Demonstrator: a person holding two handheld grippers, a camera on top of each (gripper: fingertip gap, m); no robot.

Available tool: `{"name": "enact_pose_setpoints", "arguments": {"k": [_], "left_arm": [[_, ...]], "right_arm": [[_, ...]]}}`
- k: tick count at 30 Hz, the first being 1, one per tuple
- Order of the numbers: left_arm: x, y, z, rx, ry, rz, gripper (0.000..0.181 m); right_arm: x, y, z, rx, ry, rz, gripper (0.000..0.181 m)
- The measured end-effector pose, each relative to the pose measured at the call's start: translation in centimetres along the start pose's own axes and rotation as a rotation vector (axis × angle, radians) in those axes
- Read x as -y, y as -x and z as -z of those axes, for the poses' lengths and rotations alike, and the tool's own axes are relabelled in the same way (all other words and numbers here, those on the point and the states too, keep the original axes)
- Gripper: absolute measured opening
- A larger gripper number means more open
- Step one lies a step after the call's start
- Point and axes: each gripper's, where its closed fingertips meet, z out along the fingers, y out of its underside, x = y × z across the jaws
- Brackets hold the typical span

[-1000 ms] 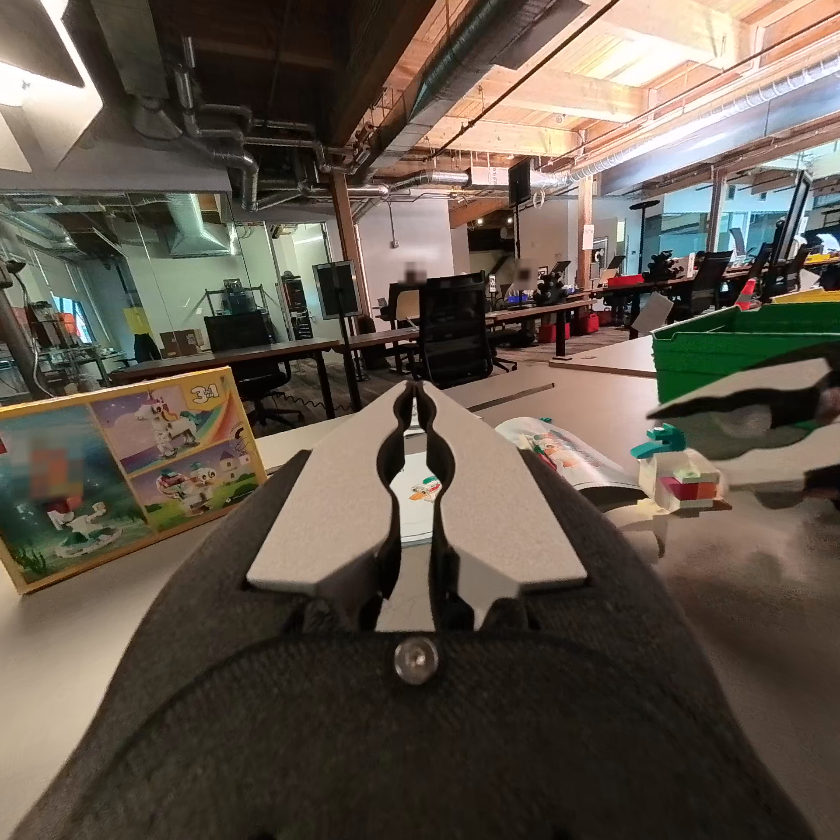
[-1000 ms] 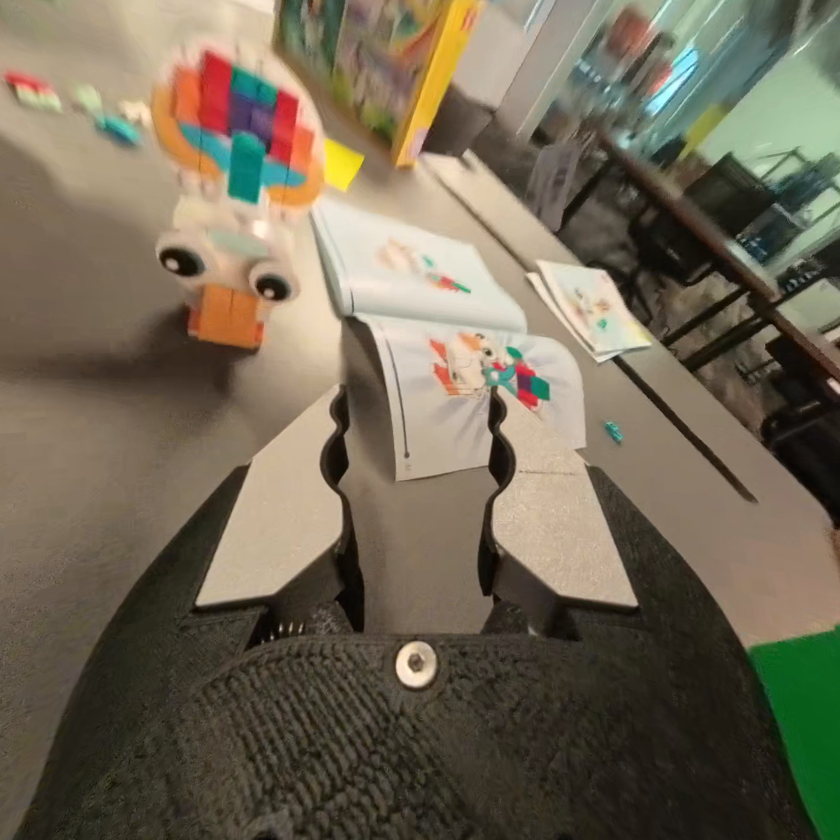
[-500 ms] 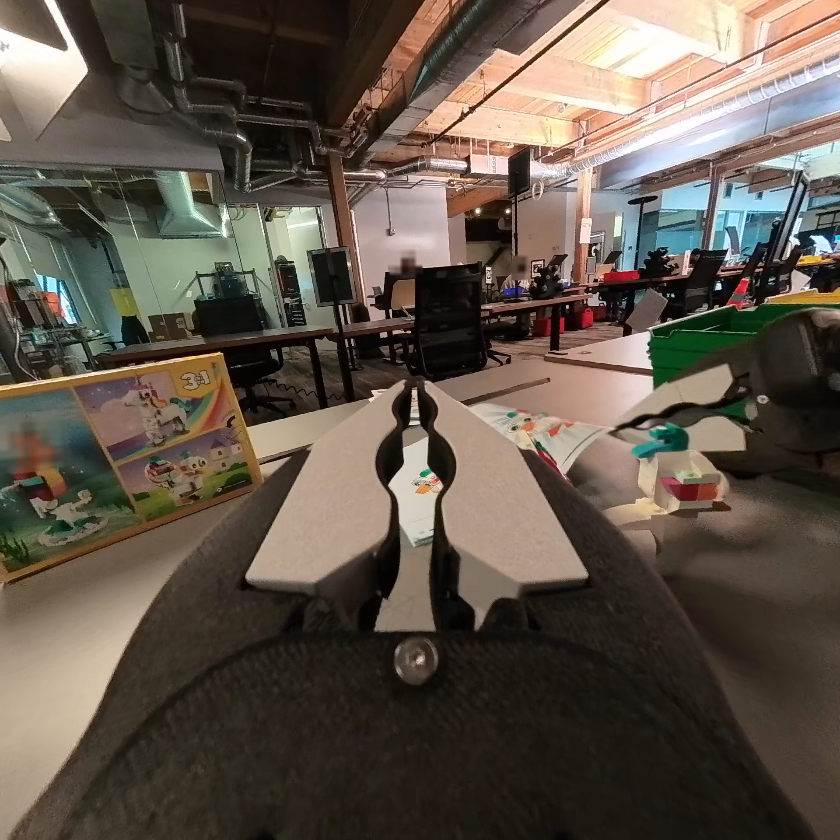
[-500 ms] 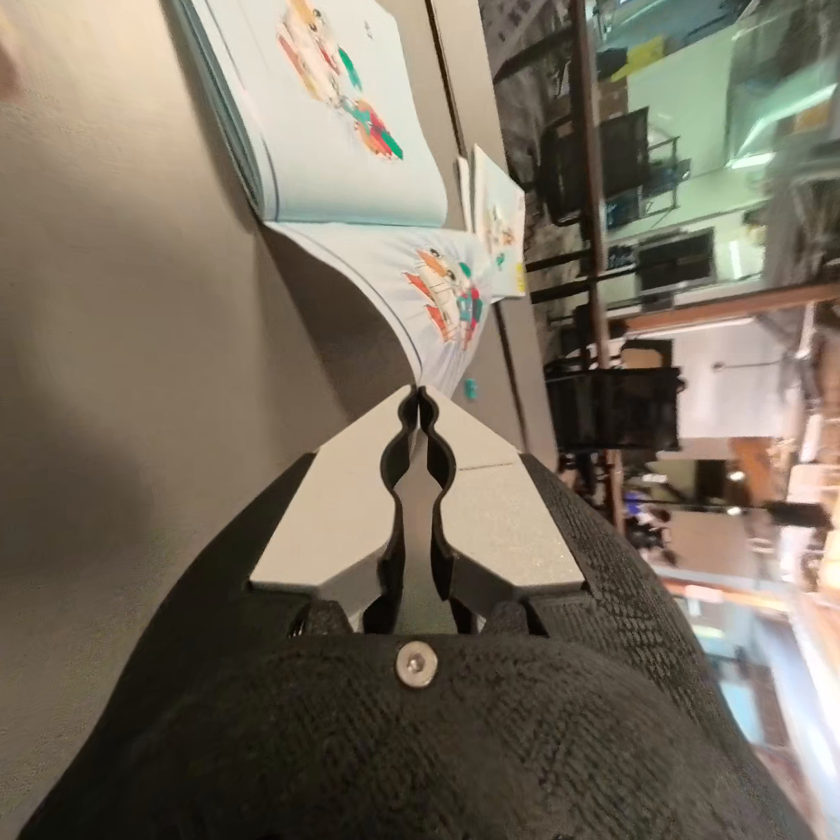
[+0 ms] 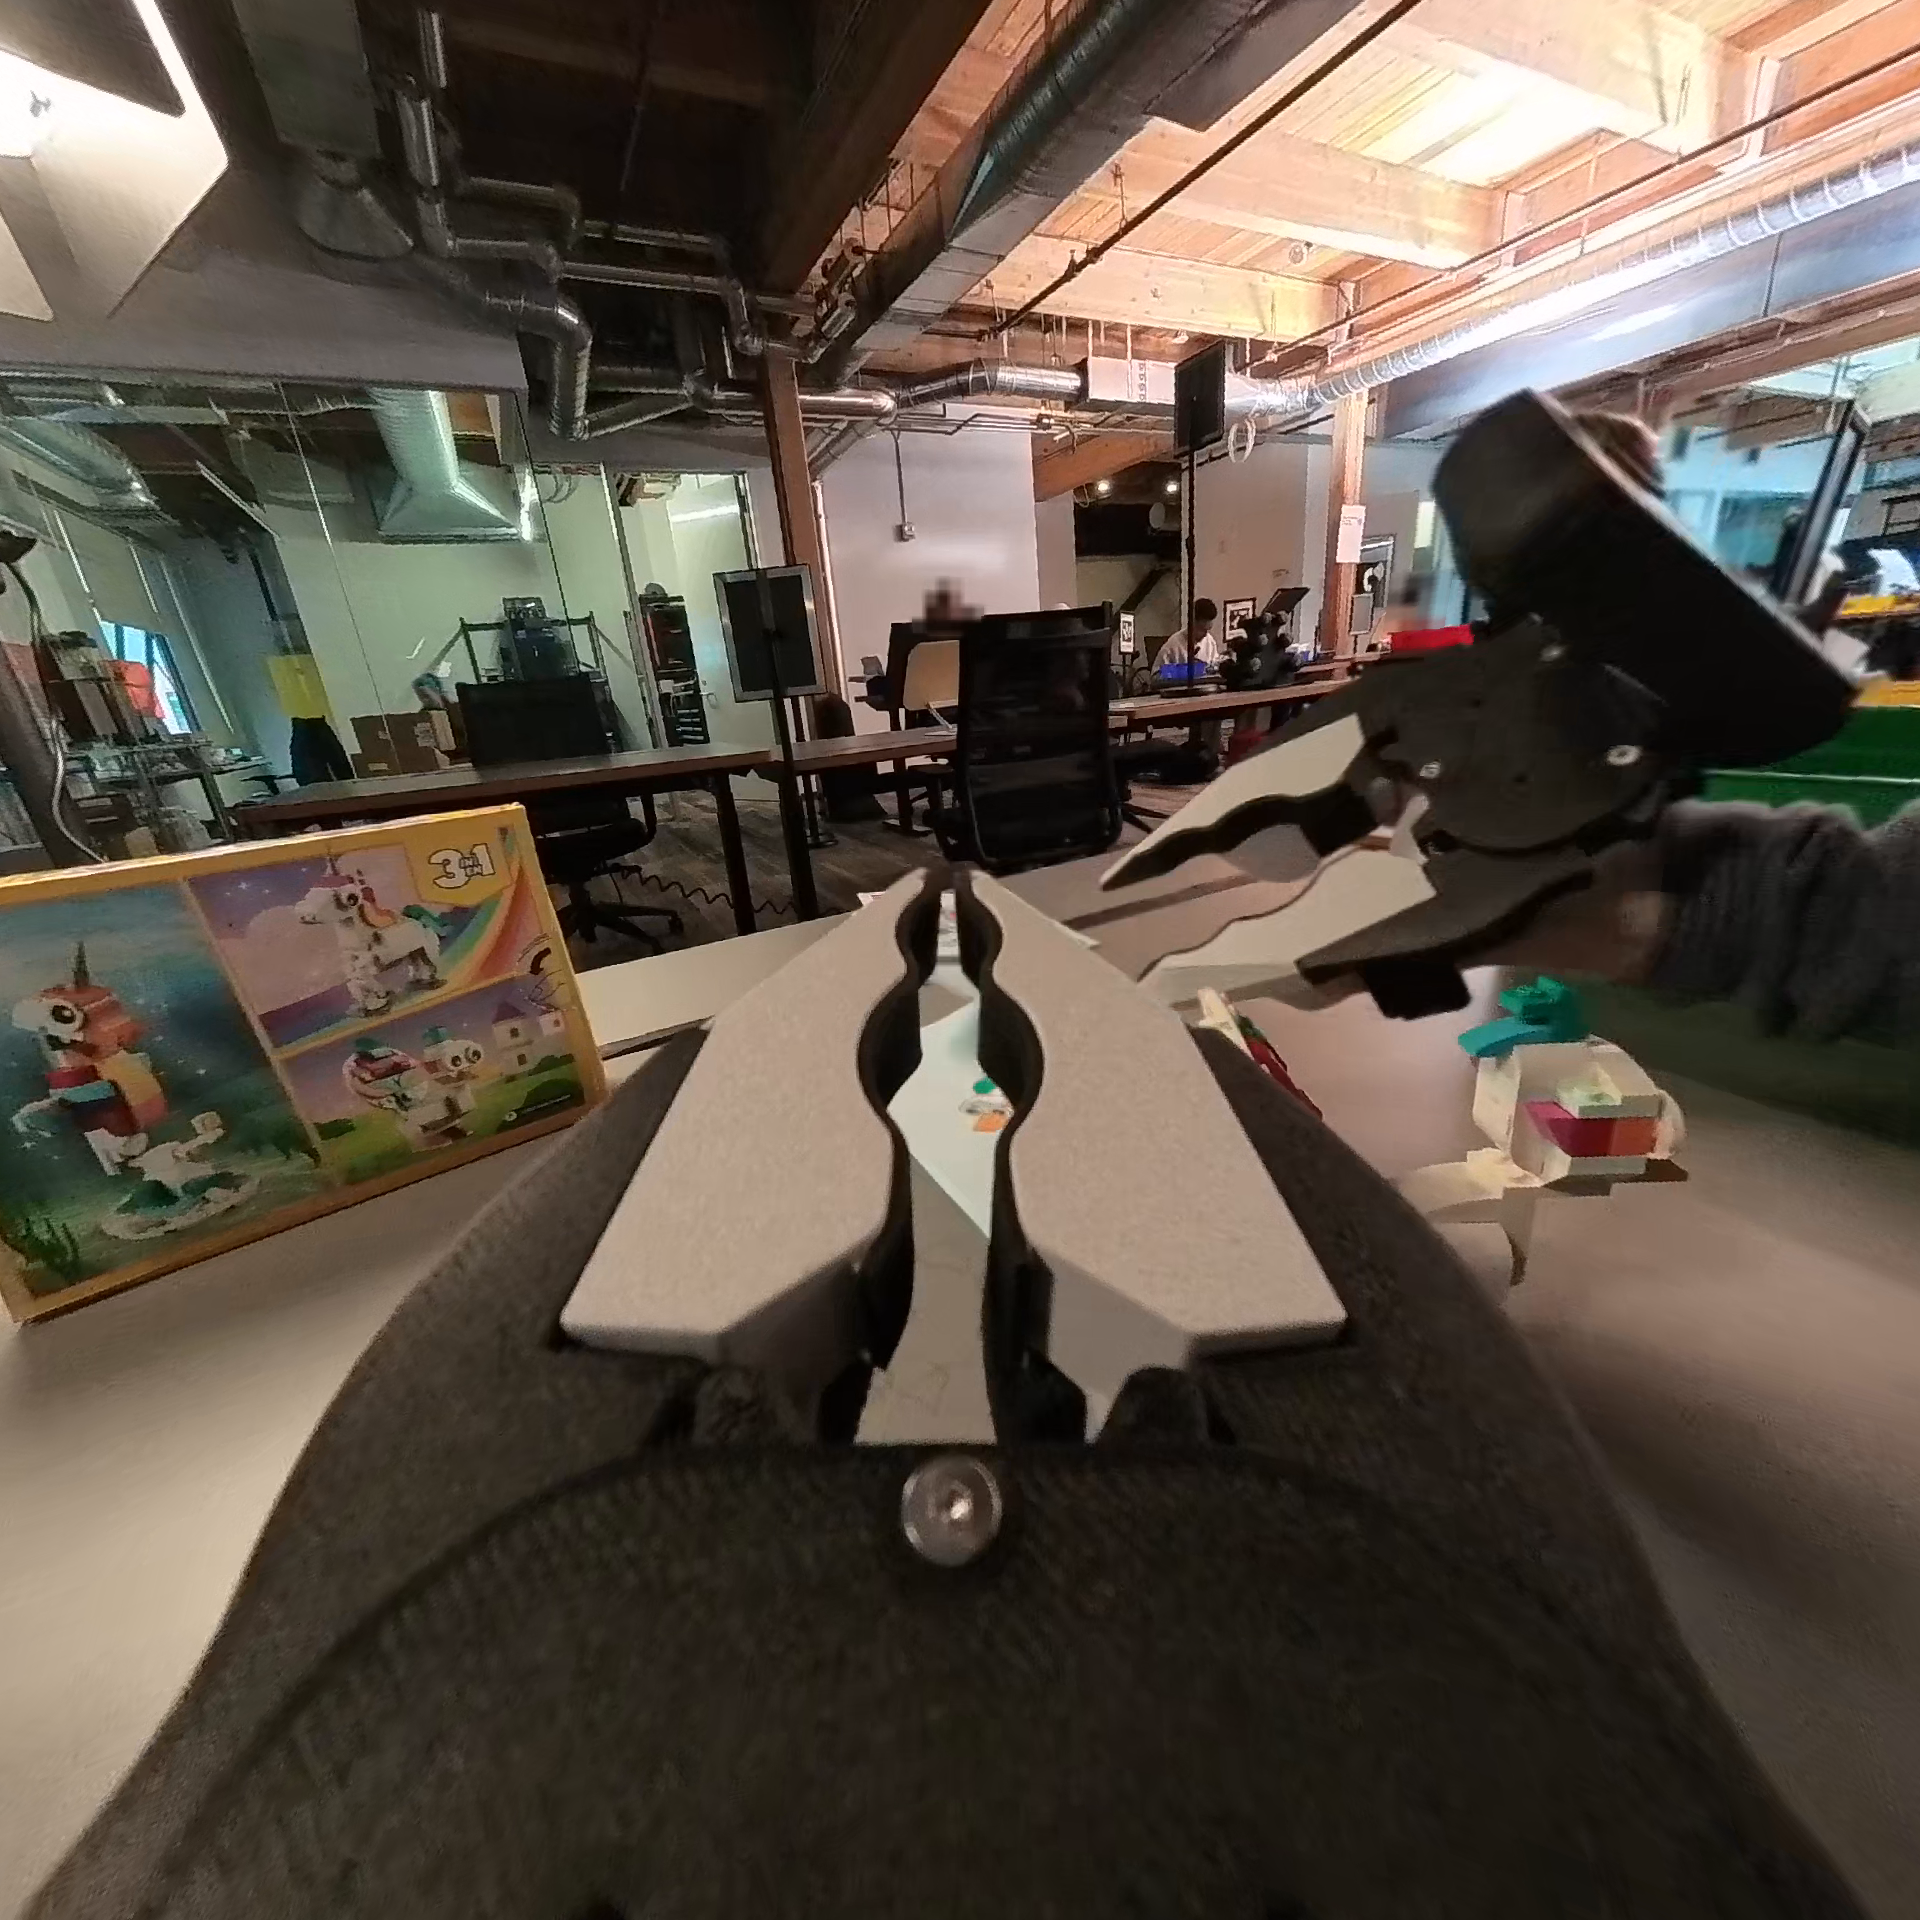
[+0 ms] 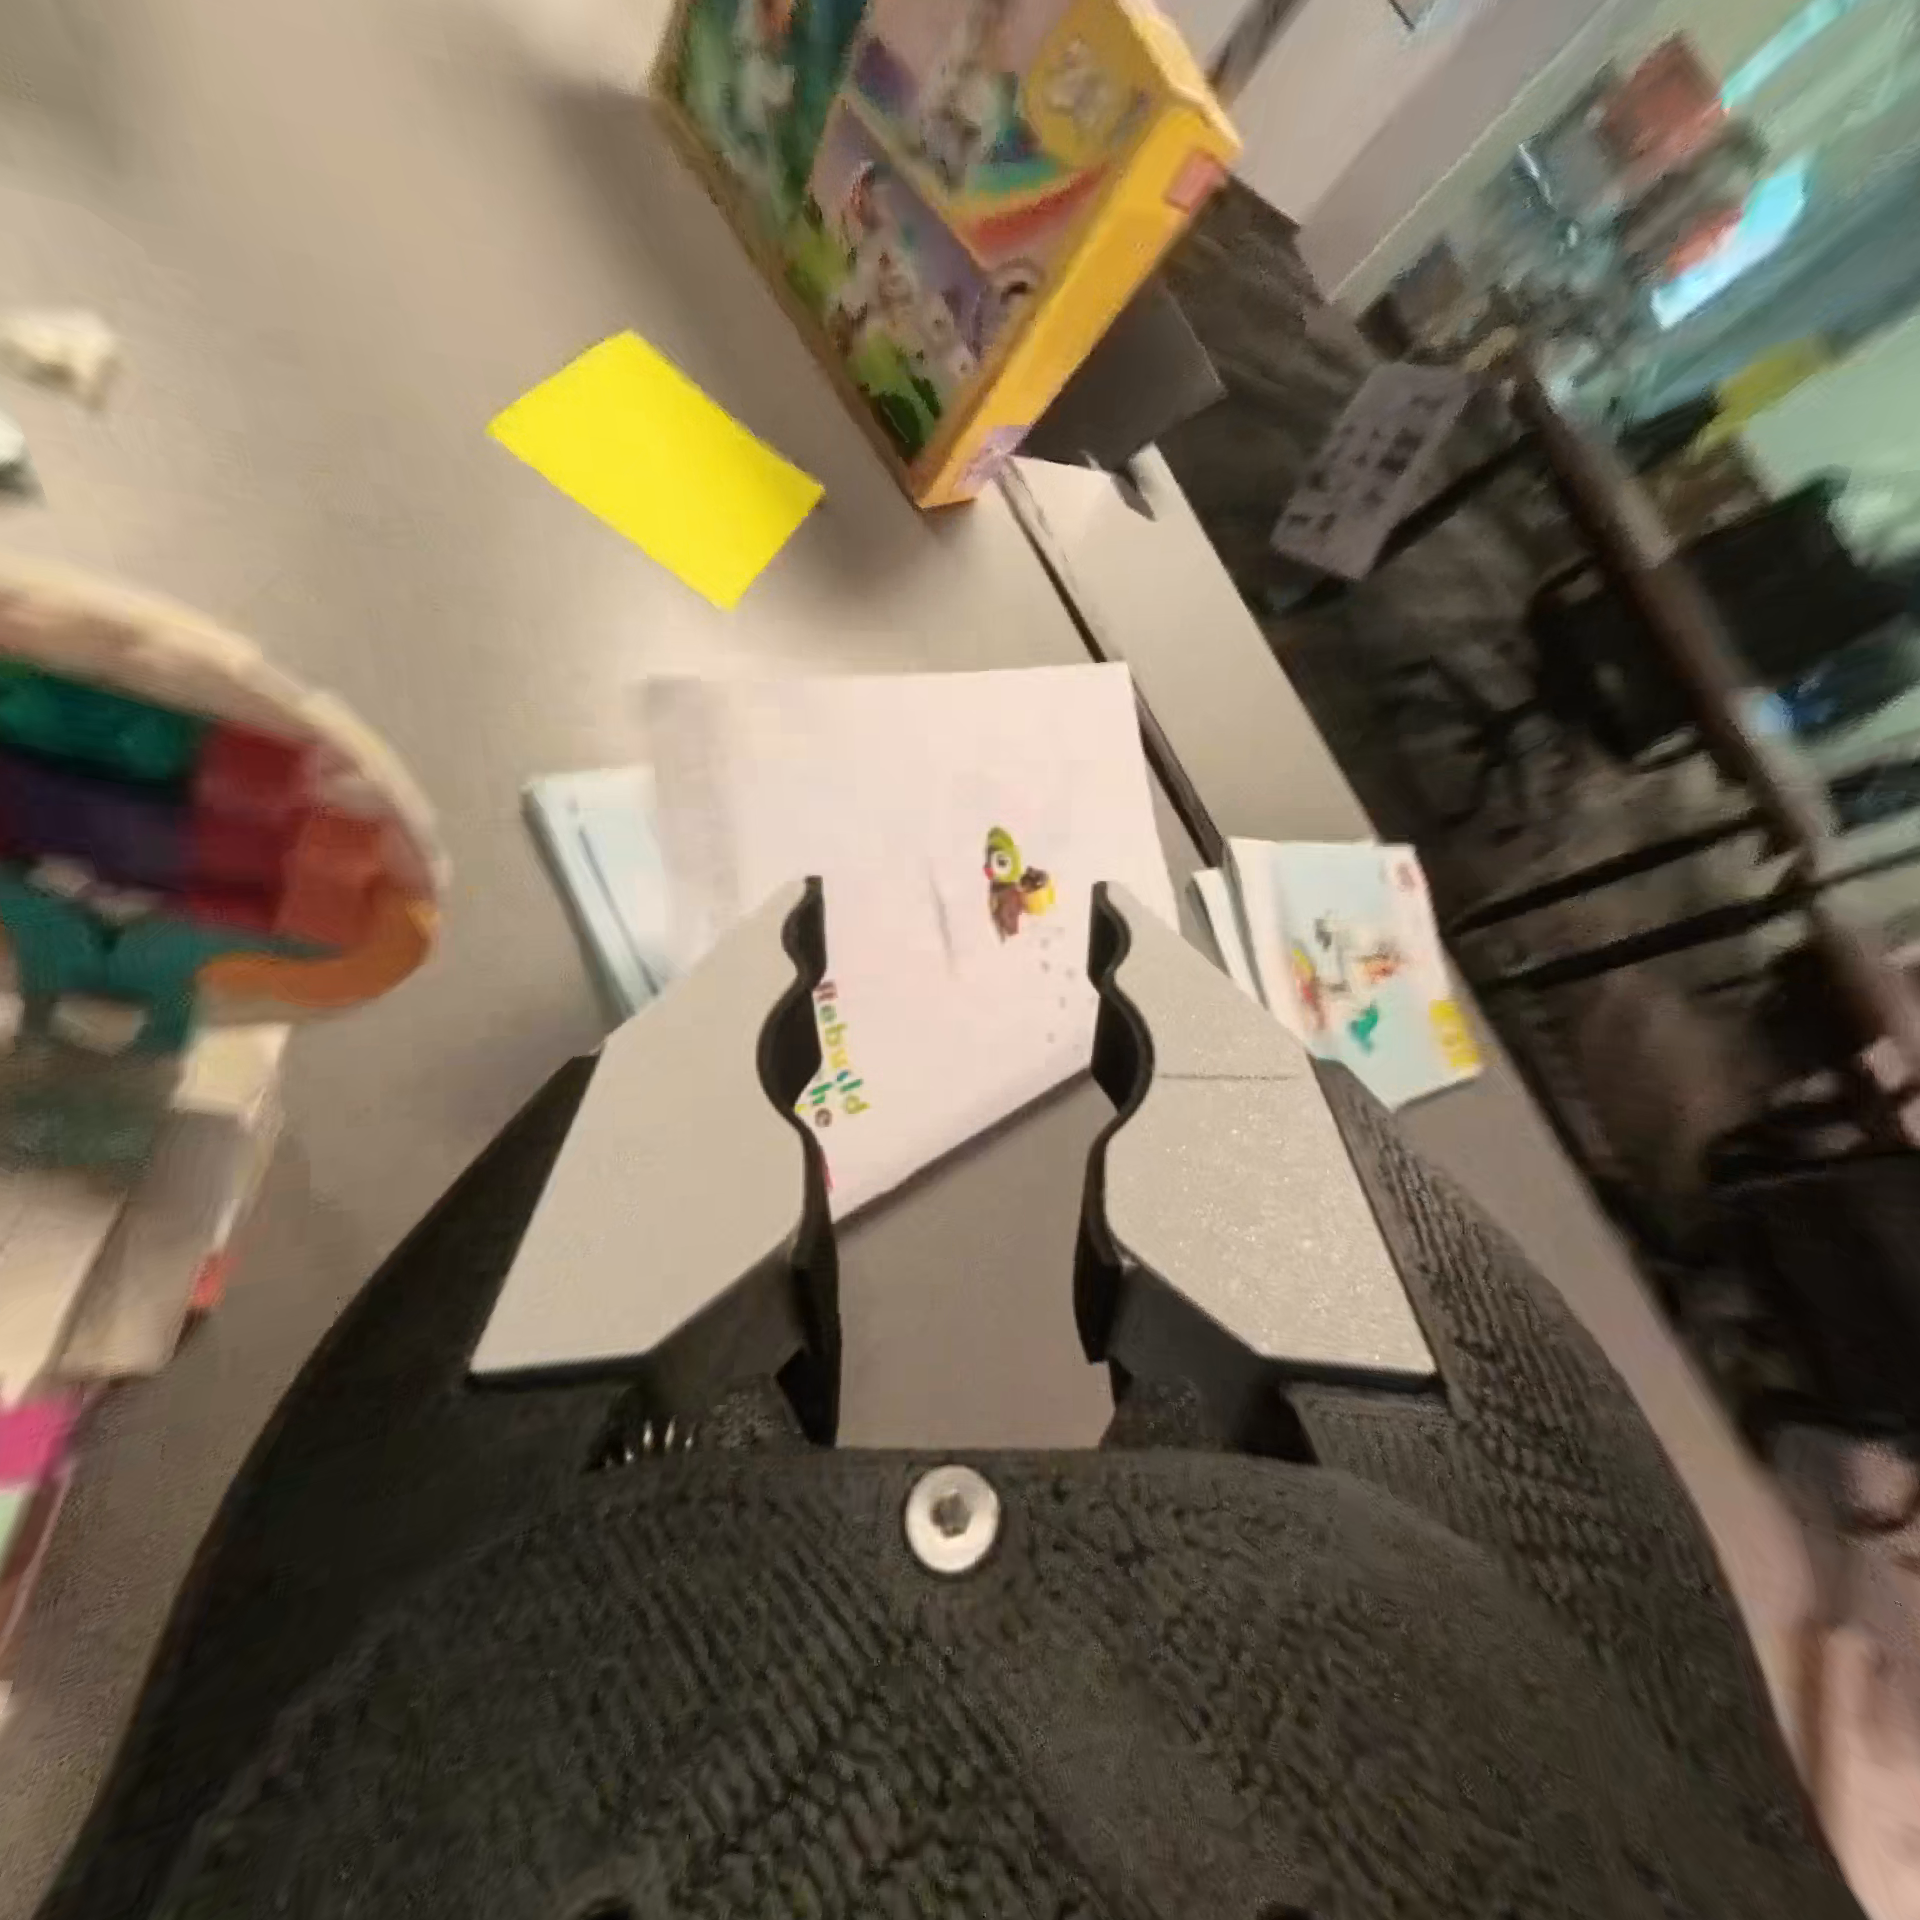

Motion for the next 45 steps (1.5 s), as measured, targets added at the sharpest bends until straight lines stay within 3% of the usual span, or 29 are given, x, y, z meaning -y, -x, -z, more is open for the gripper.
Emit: {"name": "enact_pose_setpoints", "arguments": {"k": [3,5,7,10,12,16,21,23,26,31,36,42,45], "left_arm": [[0.2,0.2,0.1,0.008,-0.008,0.002,0.001],[0.4,0.3,0.1,0.013,-0.013,0.006,0.001],[0.5,0.4,0.1,0.014,-0.015,-0.002,0.001],[0.2,-0.2,-0.6,-0.040,0.082,-0.036,0.000],[-1.1,-0.6,-2.4,-0.079,0.240,-0.003,0.000],[-6.3,-0.6,-6.1,-0.140,0.664,-0.029,0.000],[-12.5,1.6,-8.7,-0.031,0.973,0.038,0.000],[-14.4,1.0,-8.8,-0.048,1.058,0.128,0.000],[-16.6,1.0,-8.5,-0.058,1.154,0.088,0.000],[-17.0,0.6,-8.5,-0.070,1.156,0.090,0.000],[-17.0,0.6,-8.7,-0.066,1.123,0.092,0.000],[-17.0,0.6,-8.8,-0.066,1.079,0.118,0.000],[-16.3,1.4,-8.7,0.003,1.024,0.159,0.000]], "right_arm": [[-0.9,-1.8,-0.4,0.018,-0.004,-0.367,0.050],[-4.8,-2.5,-1.2,0.044,0.184,-0.712,0.047],[-8.1,0.0,-1.7,0.208,0.416,-0.962,0.050],[-7.8,0.3,-1.9,0.324,0.400,-1.187,0.042],[-7.7,-0.1,-1.7,0.354,0.402,-1.235,0.041],[-7.7,1.0,-1.5,0.481,0.424,-1.349,0.042],[-7.4,1.0,-1.7,0.549,0.377,-1.428,0.039],[-7.3,1.0,-1.8,0.563,0.371,-1.434,0.039],[-7.2,0.9,-2.0,0.565,0.359,-1.432,0.039],[-6.4,1.0,-2.4,0.592,0.272,-1.498,0.046],[-2.9,1.1,-1.8,0.816,0.029,-1.686,0.031],[-3.1,0.8,-1.8,0.723,0.035,-1.560,0.000],[-2.4,-0.7,-0.9,0.642,0.048,-1.425,0.000]]}}
